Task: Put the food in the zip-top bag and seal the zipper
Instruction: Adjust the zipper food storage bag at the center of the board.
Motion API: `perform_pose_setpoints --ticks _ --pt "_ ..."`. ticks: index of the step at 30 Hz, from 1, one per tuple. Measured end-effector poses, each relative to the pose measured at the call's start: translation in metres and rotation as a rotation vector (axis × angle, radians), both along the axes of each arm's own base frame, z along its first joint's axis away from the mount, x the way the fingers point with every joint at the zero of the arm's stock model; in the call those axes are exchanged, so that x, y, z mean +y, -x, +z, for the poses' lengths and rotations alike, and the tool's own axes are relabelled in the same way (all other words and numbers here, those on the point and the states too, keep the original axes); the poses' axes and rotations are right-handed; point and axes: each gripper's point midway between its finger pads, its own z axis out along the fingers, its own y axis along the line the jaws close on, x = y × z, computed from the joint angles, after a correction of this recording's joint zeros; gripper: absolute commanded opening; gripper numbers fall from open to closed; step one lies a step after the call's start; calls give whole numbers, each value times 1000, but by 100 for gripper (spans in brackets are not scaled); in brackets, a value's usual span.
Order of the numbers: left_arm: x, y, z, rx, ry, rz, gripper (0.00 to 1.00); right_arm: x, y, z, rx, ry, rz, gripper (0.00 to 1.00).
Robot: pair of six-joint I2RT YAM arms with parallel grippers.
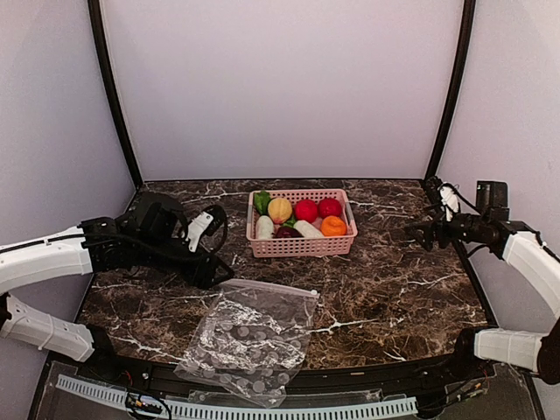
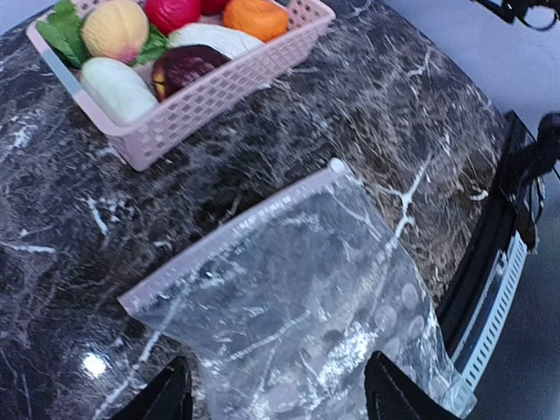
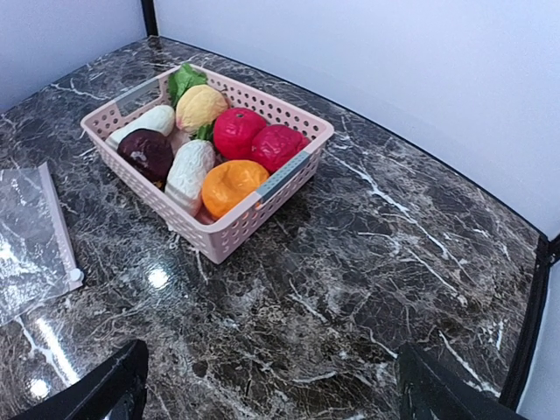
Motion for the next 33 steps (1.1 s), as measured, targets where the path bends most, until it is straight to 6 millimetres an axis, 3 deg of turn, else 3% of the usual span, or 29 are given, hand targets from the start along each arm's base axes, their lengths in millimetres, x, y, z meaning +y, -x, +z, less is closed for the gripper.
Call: perform_pose_setpoints --ticks 4,8,12,17,21,26,29,33 --pt "-10 49 -19 54 -36 -126 71 6 6 -5 18 -5 53 91" --pt "-21 83 -42 109 -86 -215 74 10 11 -9 34 -9 89 90" --pt "-30 110 -82 192 -204 -279 74 13 13 -16 60 -14 108 89" --pt "-29 127 -135 260 -378 -309 76 14 15 -20 77 -15 123 88" --pt "-20 119 -152 238 -474 -276 77 15 17 -21 82 -16 131 88" --pt "-6 94 -164 176 -629 -209 77 16 17 -26 100 -19 139 88" --pt "0 70 -159 101 -699 -159 78 18 18 -27 108 -18 145 88" --pt "26 33 -151 1 -811 -57 79 19 19 -27 109 -19 150 87"
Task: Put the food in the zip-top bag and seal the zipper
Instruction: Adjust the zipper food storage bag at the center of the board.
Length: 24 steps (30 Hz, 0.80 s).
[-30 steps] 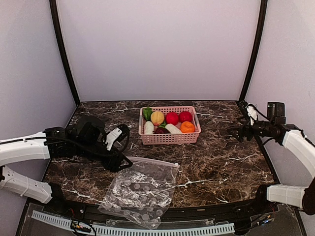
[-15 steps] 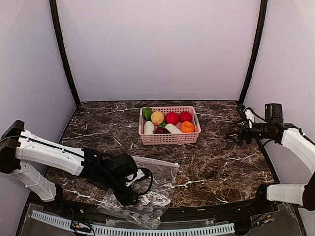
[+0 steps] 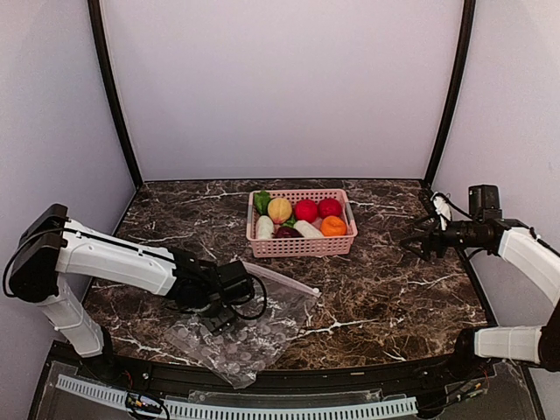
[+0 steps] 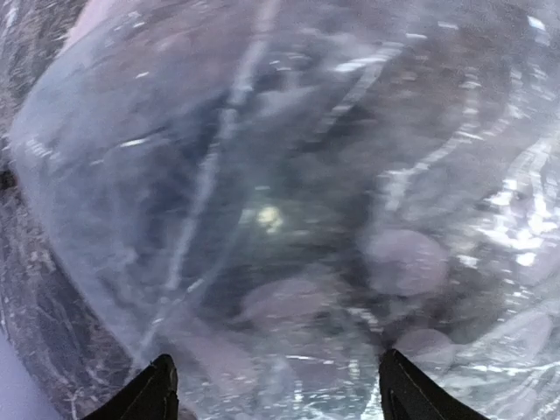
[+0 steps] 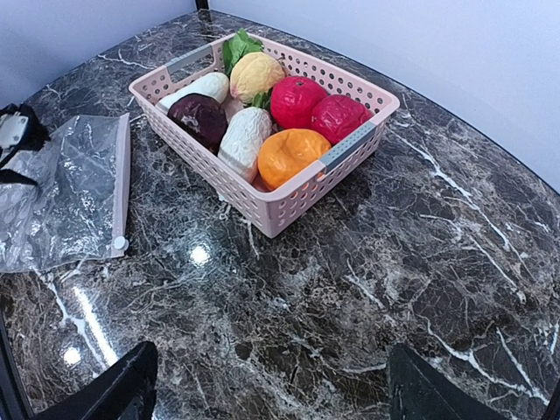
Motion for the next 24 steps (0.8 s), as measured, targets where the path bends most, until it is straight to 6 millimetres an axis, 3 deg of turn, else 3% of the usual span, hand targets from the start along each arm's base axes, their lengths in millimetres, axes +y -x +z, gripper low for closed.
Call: perform_pose_setpoints --ticks 4,6,10,13,16,18,24 --pt "21 -33 22 -94 -25 56 81 6 2 0 -5 3 26 83" --pt "26 -48 43 -157 10 85 82 14 5 1 -7 6 57 80" --pt "16 -65 97 -271 152 123 84 47 11 8 1 7 172 75" --pt "12 -66 116 -296 239 166 82 74 13 15 23 -11 256 72" --pt "13 -61 113 -272 280 217 79 99 13 18 84 -47 331 67" --pt "16 -54 101 -234 291 259 78 116 11 14 141 -57 374 65" --pt "36 -22 67 -115 346 354 68 176 26 -20 271 4 525 59"
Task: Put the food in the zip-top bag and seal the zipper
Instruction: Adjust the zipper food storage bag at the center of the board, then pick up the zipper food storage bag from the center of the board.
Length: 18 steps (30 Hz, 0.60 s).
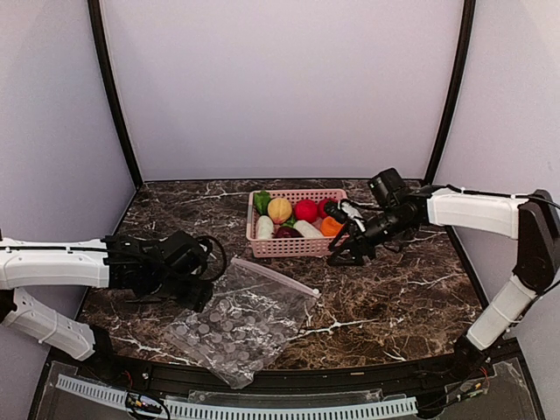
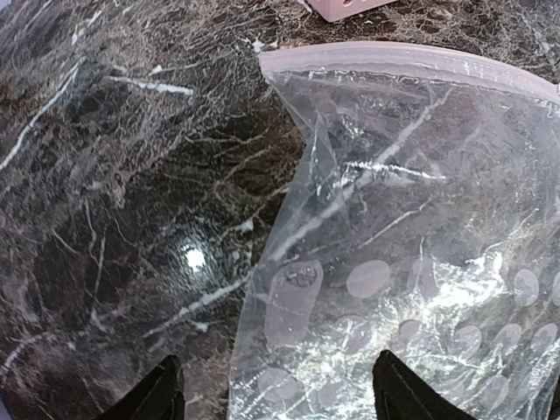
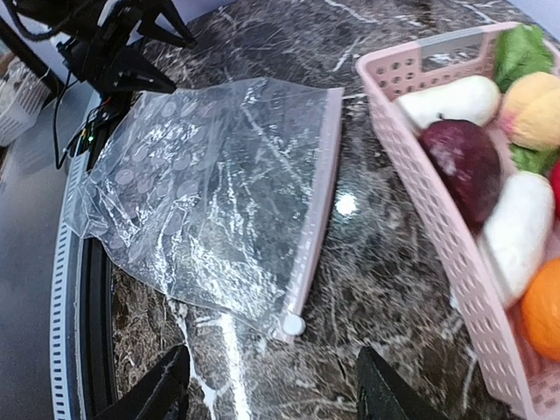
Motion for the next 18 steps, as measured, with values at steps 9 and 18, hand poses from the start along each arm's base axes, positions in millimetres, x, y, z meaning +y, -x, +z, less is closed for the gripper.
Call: perform_pose_setpoints --ticks 9,18 --pt "2 16 4 -10 197 31 68 87 18 -48 84 140 151 50" --pt "1 19 -7 19 223 61 69 112 -10 -87 107 264 54 48"
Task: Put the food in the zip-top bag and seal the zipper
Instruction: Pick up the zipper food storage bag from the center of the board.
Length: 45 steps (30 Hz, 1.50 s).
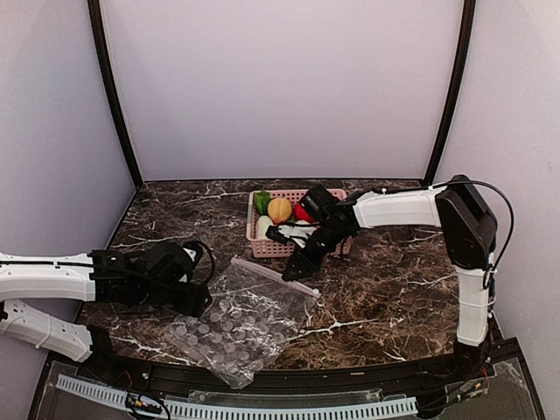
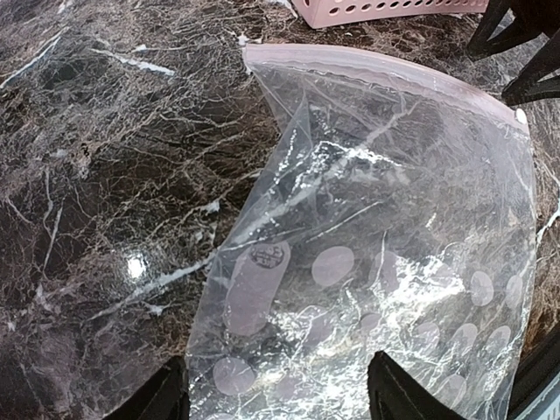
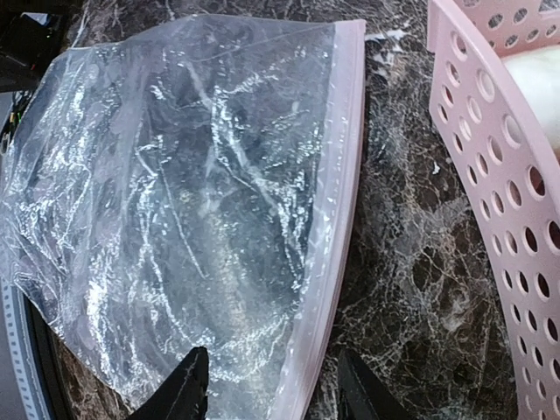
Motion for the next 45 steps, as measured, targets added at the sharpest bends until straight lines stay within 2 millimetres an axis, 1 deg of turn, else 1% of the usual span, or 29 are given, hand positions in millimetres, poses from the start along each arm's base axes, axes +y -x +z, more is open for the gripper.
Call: perform_pose_setpoints --ticks 4,9,15,19,21,22,25,28,30,33,36,38,39,42,44,45 --pt "-1 2 -5 8 12 3 69 -1 -2 -14 17 45 -25 48" --pt "-4 3 -7 14 26 -7 69 0 0 -22 21 76 -34 46" --pt "-8 3 -7 14 37 -14 69 0 3 -33 46 103 -38 33" --pt "-9 4 -8 12 43 -16 69 -1 5 -35 56 110 -39 11" --pt "-10 3 -8 11 46 -17 69 0 5 -35 55 106 -34 3" --pt "-11 3 -8 10 48 -16 69 -1 6 -35 58 107 -35 0" --pt "-13 3 -9 11 51 -16 69 0 6 -33 55 102 -29 0" --pt "-15 2 -10 9 54 -18 69 -1 7 -24 45 91 -26 0" --pt "-16 3 -9 7 55 -19 68 -2 7 -13 24 79 -25 0" --pt "-16 0 -7 -4 58 -7 69 -3 4 13 -37 53 -22 0" --pt "-21 -6 8 -37 88 15 70 -5 -2 55 -127 10 -28 0" --pt "-27 -11 25 -75 132 24 70 -3 -10 85 -196 -25 -38 0" --pt "-31 -12 37 -101 165 25 70 -2 -15 105 -242 -47 -48 0" --pt "-44 -16 78 -192 292 13 71 1 -31 163 -382 -119 -83 0" --pt "-50 -16 107 -258 387 3 73 1 -35 194 -450 -164 -99 0" --pt "-52 -16 117 -281 421 0 74 2 -36 203 -470 -178 -99 0"
